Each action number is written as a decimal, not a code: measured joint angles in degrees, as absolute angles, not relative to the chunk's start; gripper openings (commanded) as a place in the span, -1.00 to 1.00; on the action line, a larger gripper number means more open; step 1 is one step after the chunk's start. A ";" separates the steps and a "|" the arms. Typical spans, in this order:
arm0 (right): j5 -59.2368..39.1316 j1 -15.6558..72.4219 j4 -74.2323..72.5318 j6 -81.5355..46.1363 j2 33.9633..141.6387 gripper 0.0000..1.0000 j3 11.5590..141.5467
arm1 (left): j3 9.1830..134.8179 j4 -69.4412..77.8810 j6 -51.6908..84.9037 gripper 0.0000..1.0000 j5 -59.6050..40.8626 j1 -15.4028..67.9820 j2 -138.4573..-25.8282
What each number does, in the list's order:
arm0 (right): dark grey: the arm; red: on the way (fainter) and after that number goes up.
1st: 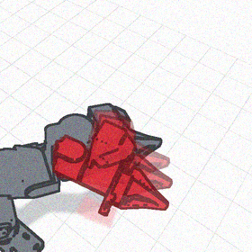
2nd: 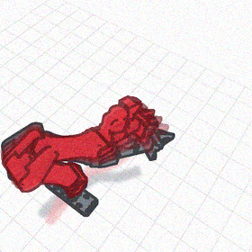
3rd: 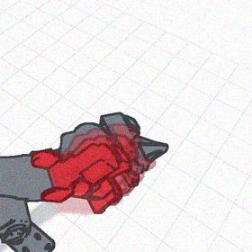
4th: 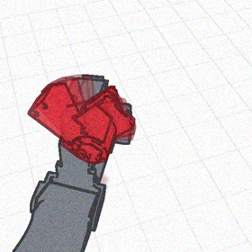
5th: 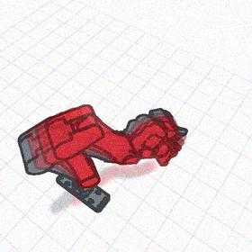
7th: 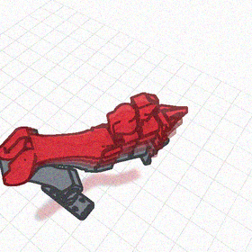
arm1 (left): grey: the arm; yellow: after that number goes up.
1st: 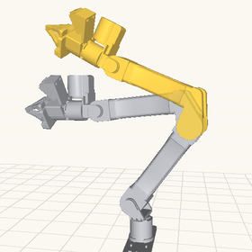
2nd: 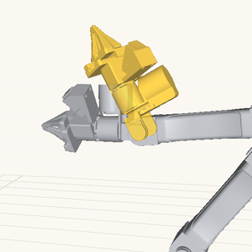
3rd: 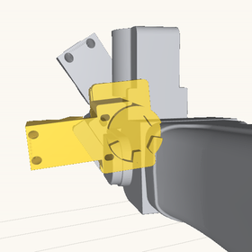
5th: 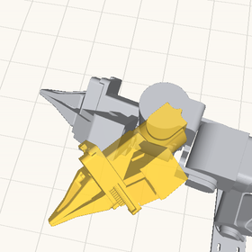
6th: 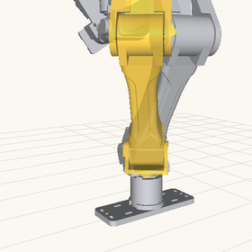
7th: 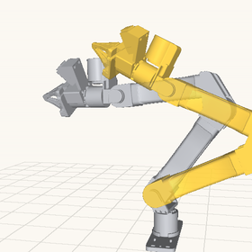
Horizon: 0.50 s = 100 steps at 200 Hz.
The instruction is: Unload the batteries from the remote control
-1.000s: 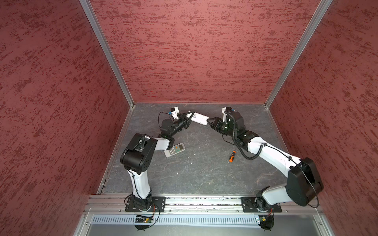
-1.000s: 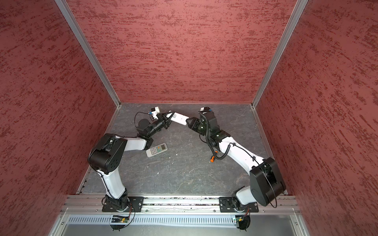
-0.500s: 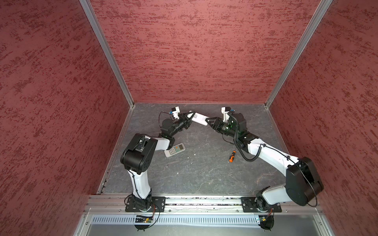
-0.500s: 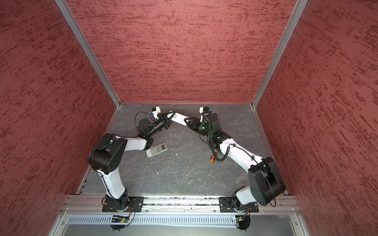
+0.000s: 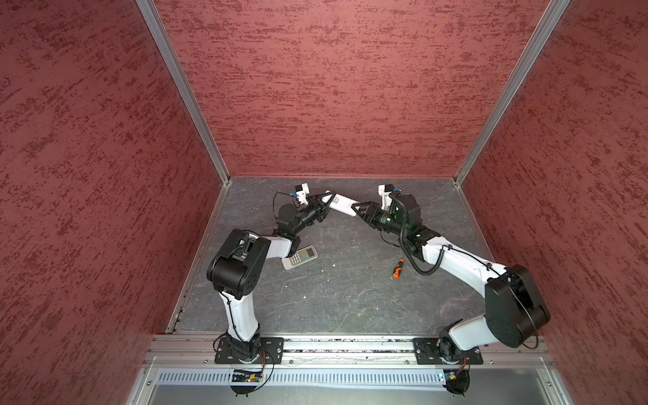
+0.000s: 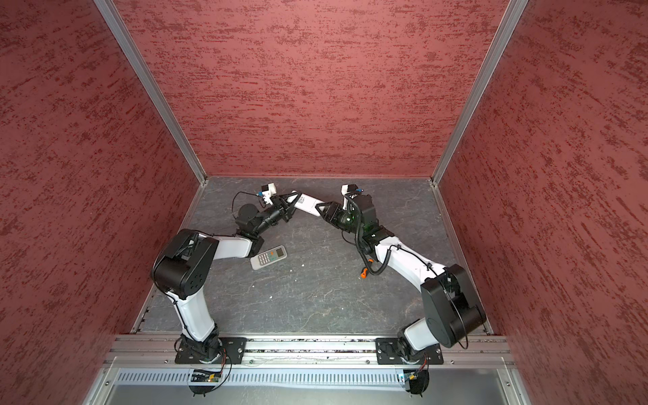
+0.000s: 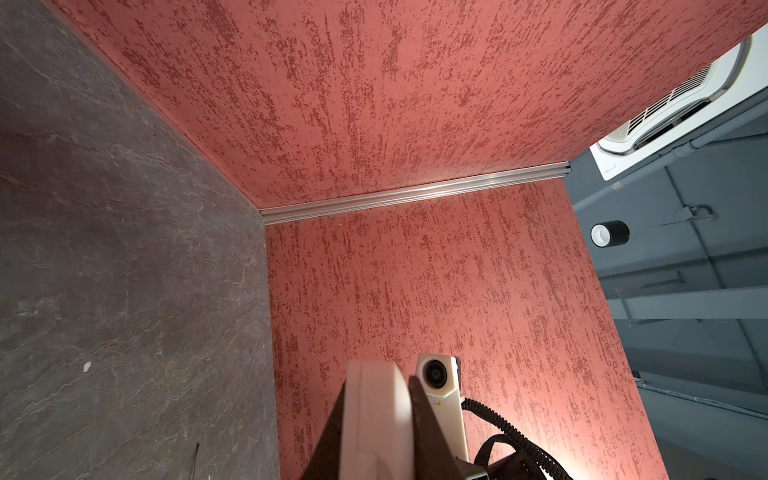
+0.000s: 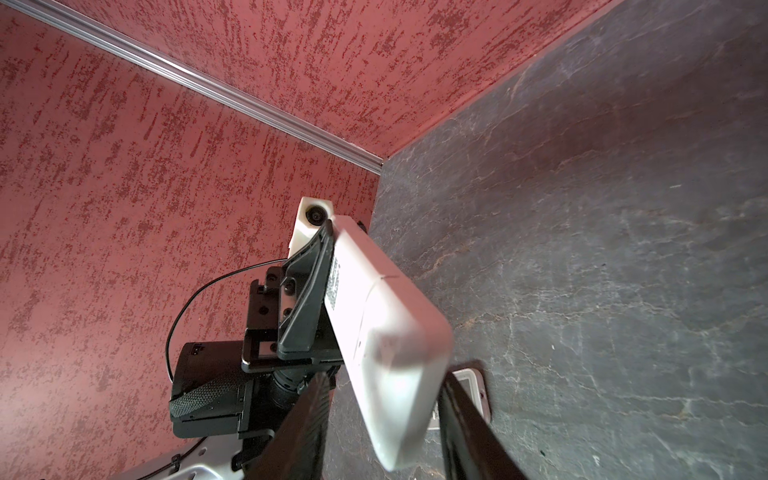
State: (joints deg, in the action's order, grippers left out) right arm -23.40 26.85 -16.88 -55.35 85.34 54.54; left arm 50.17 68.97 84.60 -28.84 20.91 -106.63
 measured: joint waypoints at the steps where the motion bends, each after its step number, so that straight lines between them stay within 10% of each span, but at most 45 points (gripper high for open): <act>1: -23.40 26.85 -16.86 -55.35 85.36 -0.14 54.54 | 50.17 68.97 84.60 -1.00 -28.84 20.91 -106.63; 100: -23.31 26.83 -15.84 -55.02 87.02 -0.16 54.81 | 50.17 68.47 84.12 -1.00 -29.50 21.34 -106.63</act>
State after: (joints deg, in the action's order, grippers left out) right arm -23.31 26.83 -15.84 -55.02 87.02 54.81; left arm 50.17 68.47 84.12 -29.50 21.34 -106.63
